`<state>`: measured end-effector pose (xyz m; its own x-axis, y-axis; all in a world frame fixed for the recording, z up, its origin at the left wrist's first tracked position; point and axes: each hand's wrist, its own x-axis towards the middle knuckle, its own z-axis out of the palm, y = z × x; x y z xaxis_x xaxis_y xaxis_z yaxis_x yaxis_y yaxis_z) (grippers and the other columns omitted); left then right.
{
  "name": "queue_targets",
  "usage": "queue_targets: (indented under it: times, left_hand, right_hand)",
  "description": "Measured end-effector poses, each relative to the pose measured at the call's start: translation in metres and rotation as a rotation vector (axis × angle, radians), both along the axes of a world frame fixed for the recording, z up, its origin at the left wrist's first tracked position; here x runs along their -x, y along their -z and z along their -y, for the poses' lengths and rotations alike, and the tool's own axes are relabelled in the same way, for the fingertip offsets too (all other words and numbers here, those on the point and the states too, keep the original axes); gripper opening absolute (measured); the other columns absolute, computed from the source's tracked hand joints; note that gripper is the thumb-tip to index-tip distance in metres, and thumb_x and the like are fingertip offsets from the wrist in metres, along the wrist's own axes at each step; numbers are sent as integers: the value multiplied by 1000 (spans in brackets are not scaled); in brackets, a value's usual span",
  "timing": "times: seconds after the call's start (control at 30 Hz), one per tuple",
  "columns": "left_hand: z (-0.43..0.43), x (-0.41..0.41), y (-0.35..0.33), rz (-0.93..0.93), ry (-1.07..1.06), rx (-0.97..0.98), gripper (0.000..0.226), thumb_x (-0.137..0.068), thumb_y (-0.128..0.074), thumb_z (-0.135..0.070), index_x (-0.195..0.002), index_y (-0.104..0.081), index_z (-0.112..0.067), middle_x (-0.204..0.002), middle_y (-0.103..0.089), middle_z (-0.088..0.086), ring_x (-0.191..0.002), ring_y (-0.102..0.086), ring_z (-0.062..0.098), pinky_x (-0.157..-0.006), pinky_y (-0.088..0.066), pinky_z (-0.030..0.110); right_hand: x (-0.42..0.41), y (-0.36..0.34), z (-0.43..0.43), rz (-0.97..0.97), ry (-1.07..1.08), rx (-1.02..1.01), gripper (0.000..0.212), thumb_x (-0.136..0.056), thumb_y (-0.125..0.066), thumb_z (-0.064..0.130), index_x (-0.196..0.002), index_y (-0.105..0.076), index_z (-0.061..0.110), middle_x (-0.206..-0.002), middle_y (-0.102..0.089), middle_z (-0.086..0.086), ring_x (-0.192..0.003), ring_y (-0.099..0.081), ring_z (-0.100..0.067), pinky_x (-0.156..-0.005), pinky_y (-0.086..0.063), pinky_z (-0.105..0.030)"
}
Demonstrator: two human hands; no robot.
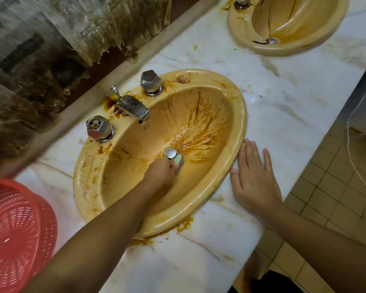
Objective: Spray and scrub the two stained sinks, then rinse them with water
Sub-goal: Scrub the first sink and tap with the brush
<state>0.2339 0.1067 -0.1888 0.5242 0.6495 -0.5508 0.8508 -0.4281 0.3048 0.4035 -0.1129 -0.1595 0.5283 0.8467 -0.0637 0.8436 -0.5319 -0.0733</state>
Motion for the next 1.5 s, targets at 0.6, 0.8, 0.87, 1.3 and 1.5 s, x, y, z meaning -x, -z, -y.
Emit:
queue_targets:
  times: [0.6,0.8,0.87,1.3,1.5]
  left_hand:
    - [20,-80,-58,491,-326,774,32,-95,-69,-48,-88,-76,-18,-60,-45,-3,-47,-35,13,-45,-30,23]
    - [18,-37,-9,41,-51,102,46,-106,-45,-46,-93,-69,-8,-80,-64,8,-70,-59,25,-55,-38,28]
    - [18,-42,-4,-7,-53,49,48,-106,-43,-46,-100,-69,-6,-87,-64,9,-70,-56,22,-60,-40,29]
    - [6,-40,-9,-98,29,84,44,-105,-46,-46,-107,-60,-4,-80,-59,5,-76,-55,22,-63,-40,30]
    - [15,-112,-66,340,-179,473,39,-96,-61,-47,-91,-71,-9,-68,-48,8,-53,-40,22,-48,-34,27]
  right_hand:
    - [0,-1,-1,9,4,-8,72,-104,-20,41,-162,-7,-1,-172,-7,-15,-160,1,-23,-128,-4,-52]
    - [1,-1,-1,7,5,-4,72,-104,-20,41,-162,-8,-1,-171,-8,-15,-159,-1,-23,-128,-6,-53]
    - [0,0,-2,14,6,-8,72,-104,-19,41,-162,-8,-1,-171,-9,-15,-159,-1,-24,-128,-6,-53]
    - [1,-2,-1,3,3,1,73,-104,-16,42,-162,-3,0,-172,-5,-15,-159,2,-23,-128,-5,-53]
    - [0,1,-1,15,2,-3,72,-105,-16,43,-162,-5,1,-172,-8,-15,-159,0,-24,-128,-4,-52]
